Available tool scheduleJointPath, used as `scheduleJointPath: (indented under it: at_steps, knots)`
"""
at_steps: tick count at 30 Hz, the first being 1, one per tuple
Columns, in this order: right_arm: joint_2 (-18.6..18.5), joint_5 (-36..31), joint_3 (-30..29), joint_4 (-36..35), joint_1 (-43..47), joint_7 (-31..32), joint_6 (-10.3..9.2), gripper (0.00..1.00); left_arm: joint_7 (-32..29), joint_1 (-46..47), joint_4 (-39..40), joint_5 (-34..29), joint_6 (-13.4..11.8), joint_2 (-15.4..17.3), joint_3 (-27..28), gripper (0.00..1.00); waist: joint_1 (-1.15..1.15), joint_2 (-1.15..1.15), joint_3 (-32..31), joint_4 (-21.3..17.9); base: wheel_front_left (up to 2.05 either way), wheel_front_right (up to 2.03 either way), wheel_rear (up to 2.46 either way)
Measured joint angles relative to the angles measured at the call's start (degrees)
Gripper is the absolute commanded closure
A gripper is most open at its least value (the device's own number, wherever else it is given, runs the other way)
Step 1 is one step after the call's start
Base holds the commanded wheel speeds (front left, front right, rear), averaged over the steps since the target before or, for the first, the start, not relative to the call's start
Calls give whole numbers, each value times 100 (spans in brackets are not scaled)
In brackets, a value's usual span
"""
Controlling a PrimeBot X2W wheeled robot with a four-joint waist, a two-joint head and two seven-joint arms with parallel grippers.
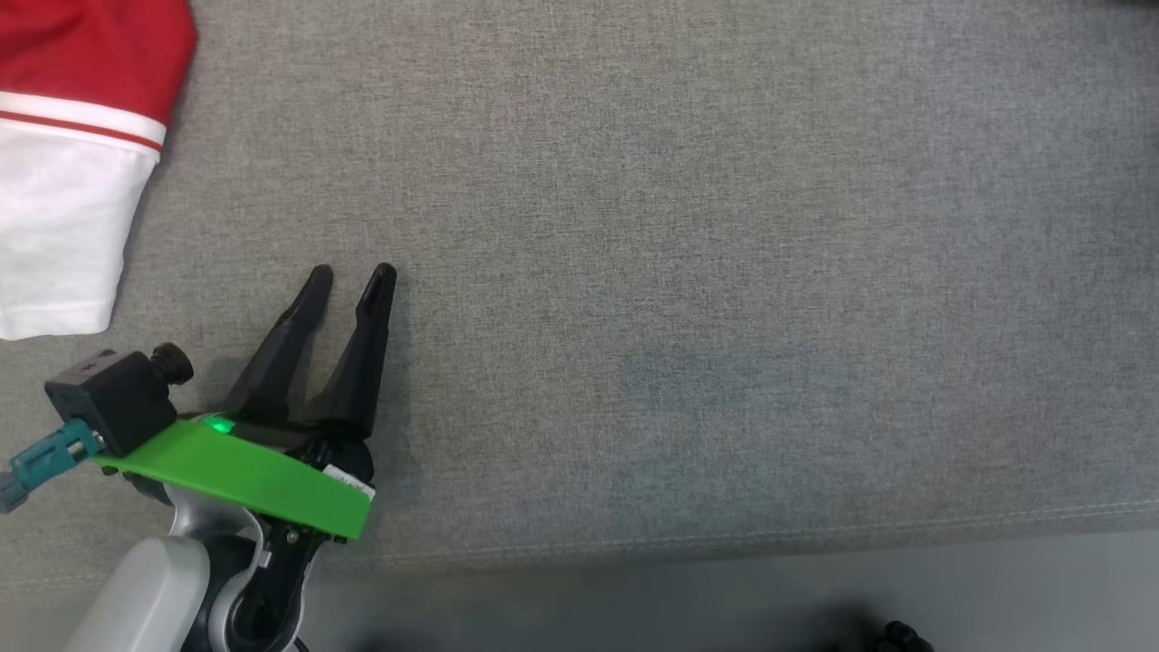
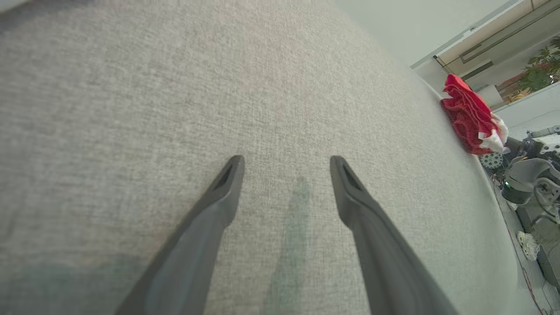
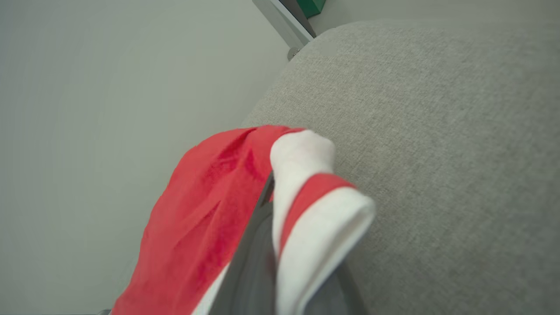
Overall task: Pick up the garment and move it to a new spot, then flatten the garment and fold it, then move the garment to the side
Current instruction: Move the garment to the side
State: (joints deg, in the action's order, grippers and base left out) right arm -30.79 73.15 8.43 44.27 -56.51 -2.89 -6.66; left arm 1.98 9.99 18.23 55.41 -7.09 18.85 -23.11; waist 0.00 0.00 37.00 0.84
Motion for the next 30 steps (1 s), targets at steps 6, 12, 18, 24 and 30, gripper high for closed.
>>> scheduleJointPath:
  at_steps: [6,12,18,24,30]
  knots:
    - [-2,-9,-2,107,1,24,0,100,0,6,80,-23,0,4,113,0,0,0,120,-126,0,0,0]
    - [-75,-20,-7,204,1,23,0,100,-36,9,109,-33,0,3,176,0,0,0,142,-201,0,0,0]
    - [-113,-91,3,345,3,15,-3,0,-94,42,129,-57,0,-3,224,0,0,0,140,-257,0,0,0]
    - [-191,-234,62,579,42,-14,-44,0,-118,61,97,-59,0,-65,257,0,0,0,93,-299,0,0,0]
    - [-379,-620,334,821,171,-43,-49,0,-116,73,-36,-44,-1,-231,231,0,0,0,-59,-324,0,0,0]
